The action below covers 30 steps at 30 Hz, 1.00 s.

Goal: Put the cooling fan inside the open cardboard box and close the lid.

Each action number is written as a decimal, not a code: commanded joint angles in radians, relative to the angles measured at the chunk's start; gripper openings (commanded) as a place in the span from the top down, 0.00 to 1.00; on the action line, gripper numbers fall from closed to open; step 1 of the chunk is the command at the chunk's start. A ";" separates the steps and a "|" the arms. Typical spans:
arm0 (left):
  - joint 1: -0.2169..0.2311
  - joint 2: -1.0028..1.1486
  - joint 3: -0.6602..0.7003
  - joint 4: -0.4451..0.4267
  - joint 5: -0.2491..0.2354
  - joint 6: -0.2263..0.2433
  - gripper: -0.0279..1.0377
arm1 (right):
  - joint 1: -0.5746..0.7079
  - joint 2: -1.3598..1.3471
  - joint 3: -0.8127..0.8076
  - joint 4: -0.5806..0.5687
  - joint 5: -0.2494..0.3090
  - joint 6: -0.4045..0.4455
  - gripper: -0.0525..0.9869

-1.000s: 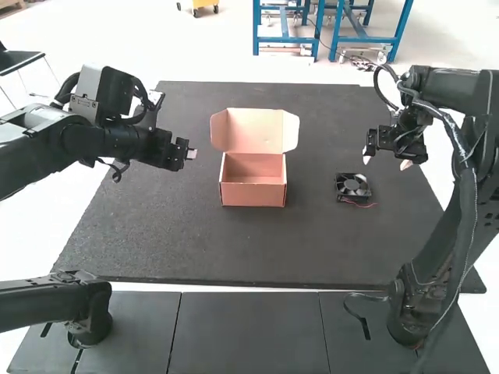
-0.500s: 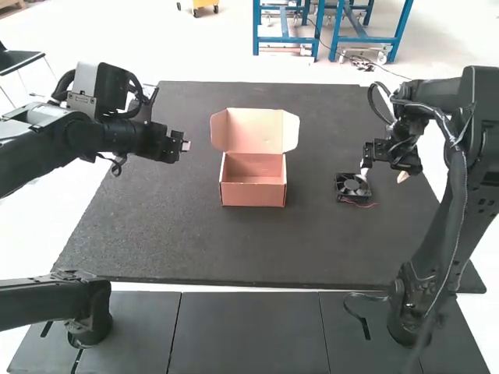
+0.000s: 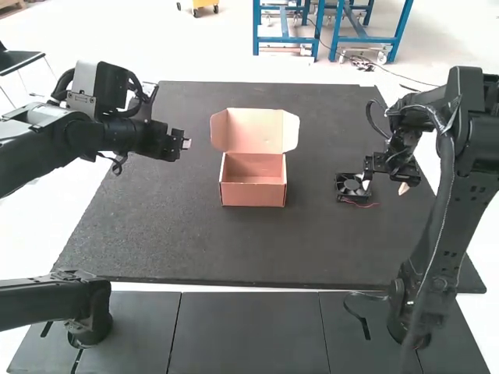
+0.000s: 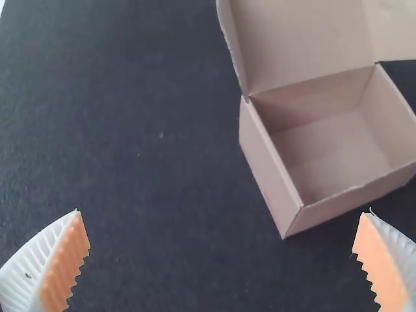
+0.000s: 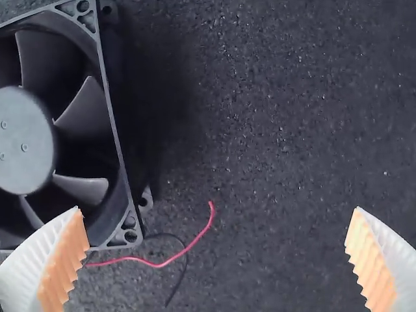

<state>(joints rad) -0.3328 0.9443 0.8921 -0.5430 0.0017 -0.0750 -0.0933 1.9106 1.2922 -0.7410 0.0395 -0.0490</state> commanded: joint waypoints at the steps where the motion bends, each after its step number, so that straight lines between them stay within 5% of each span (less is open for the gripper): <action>1: 0.009 0.010 0.011 0.011 0.003 0.001 0.08 | -0.011 0.027 0.045 0.005 0.016 0.000 0.08; 30: 0.014 0.010 0.030 0.008 0.003 -0.017 0.08 | -0.014 0.171 0.177 -0.014 0.031 0.000 0.08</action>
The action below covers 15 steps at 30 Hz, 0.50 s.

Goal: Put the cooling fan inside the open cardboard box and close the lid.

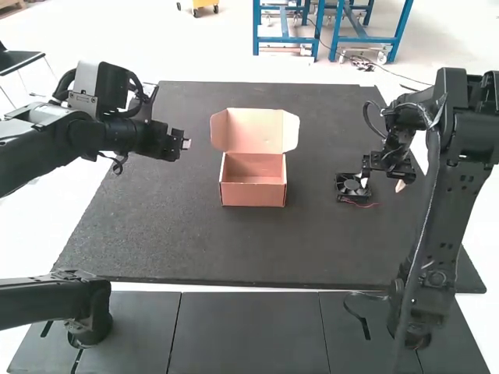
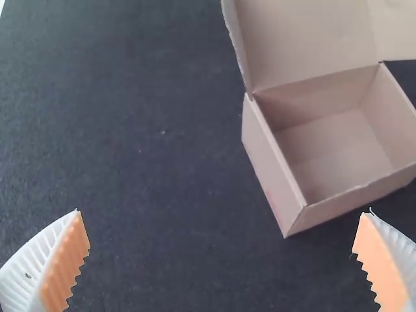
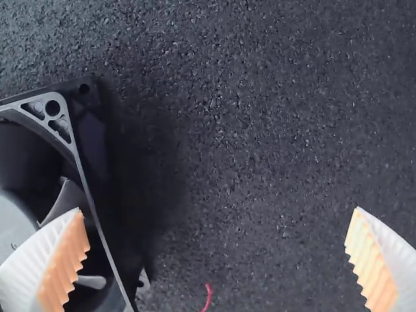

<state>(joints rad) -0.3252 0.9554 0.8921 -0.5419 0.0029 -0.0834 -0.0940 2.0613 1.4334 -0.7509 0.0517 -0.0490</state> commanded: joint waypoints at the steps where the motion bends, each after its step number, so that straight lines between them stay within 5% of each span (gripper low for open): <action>1: 0.008 -0.001 0.031 0.007 0.002 -0.009 0.08 | -0.012 0.028 0.039 -0.007 0.022 -0.002 0.08; 6: 0.006 -0.001 0.036 0.008 0.002 -0.012 0.08 | -0.004 0.056 0.065 -0.031 0.025 -0.006 0.17; 15: 0.012 -0.001 0.038 0.011 0.003 -0.015 0.08 | 0.025 0.097 0.113 -0.099 0.025 -0.012 0.17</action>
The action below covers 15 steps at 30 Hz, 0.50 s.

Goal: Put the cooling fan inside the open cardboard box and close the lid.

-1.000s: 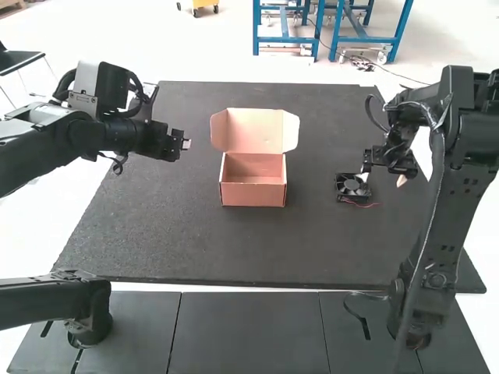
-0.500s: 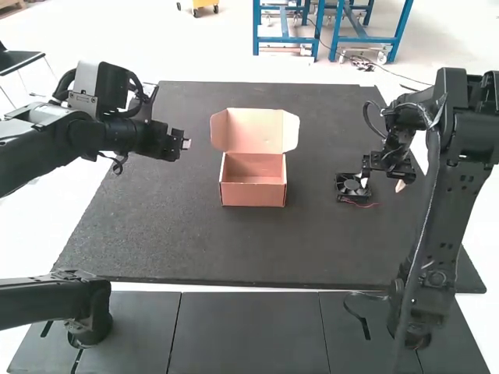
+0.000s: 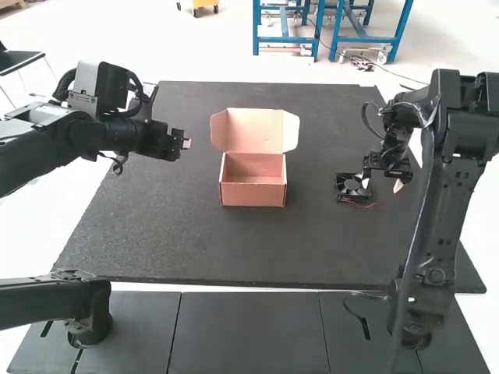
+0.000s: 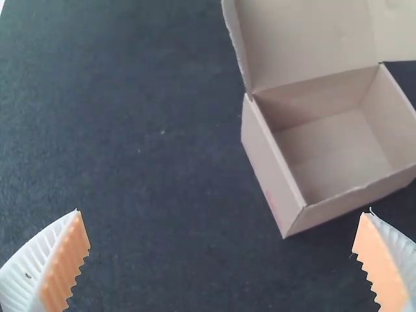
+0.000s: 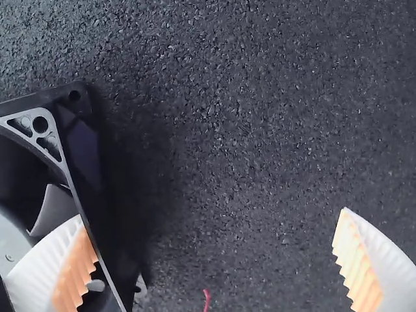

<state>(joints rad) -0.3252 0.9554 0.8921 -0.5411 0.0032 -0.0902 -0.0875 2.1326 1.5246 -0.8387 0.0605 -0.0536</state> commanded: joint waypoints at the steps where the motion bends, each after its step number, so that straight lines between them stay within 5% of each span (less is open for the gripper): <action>1: 0.015 -0.001 0.041 0.010 0.003 -0.008 0.08 | 0.022 0.032 0.026 -0.022 0.015 -0.008 0.17; 7: 0.026 -0.001 0.048 0.006 0.004 -0.008 0.08 | 0.048 0.061 0.059 -0.053 -0.004 -0.008 0.17; 13: 0.040 -0.001 0.054 0.004 0.006 -0.008 0.08 | 0.061 0.078 0.091 -0.076 -0.034 -0.008 0.44; 15: 0.043 -0.001 0.056 0.003 0.006 -0.008 0.08 | 0.065 0.079 0.092 -0.076 -0.041 -0.008 0.45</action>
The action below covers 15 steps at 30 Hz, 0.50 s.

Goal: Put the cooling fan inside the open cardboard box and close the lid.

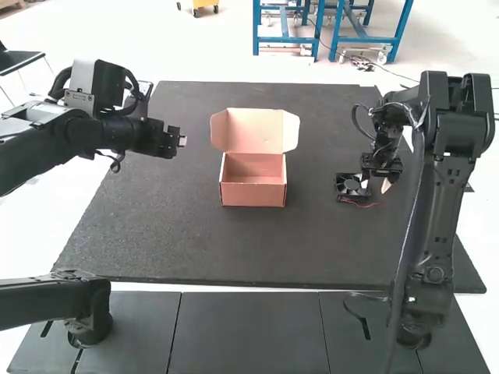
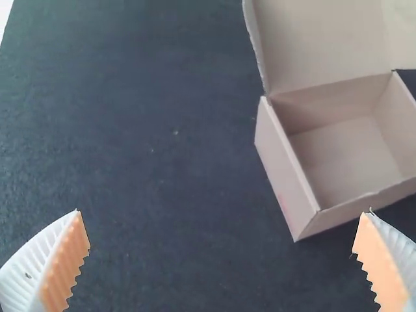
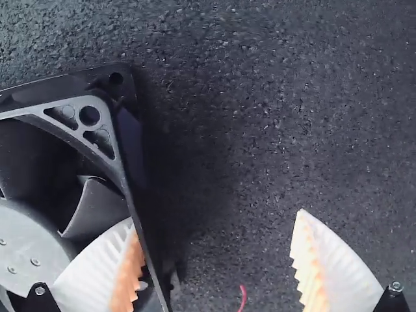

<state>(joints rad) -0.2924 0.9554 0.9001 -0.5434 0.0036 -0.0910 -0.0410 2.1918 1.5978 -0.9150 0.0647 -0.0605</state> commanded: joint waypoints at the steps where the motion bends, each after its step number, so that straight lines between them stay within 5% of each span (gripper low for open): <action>1: 0.010 -0.001 0.049 0.003 0.006 -0.007 0.08 | 0.021 0.020 0.019 -0.001 -0.052 -0.001 0.48; 5: 0.013 -0.001 0.054 0.003 0.006 -0.007 0.08 | 0.024 0.020 0.017 -0.001 -0.086 -0.001 0.74; 9: 0.013 -0.001 0.059 0.000 0.006 -0.007 0.08 | 0.023 0.020 0.010 -0.001 -0.118 0.001 0.90; 15: 0.012 -0.001 0.056 -0.004 0.006 -0.007 0.08 | 0.021 0.020 0.013 -0.024 -0.141 0.031 0.97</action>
<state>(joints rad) -0.2882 0.9554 0.9089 -0.5514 0.0036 -0.0914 -0.0280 2.1925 1.5978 -0.9234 -0.0254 -0.0521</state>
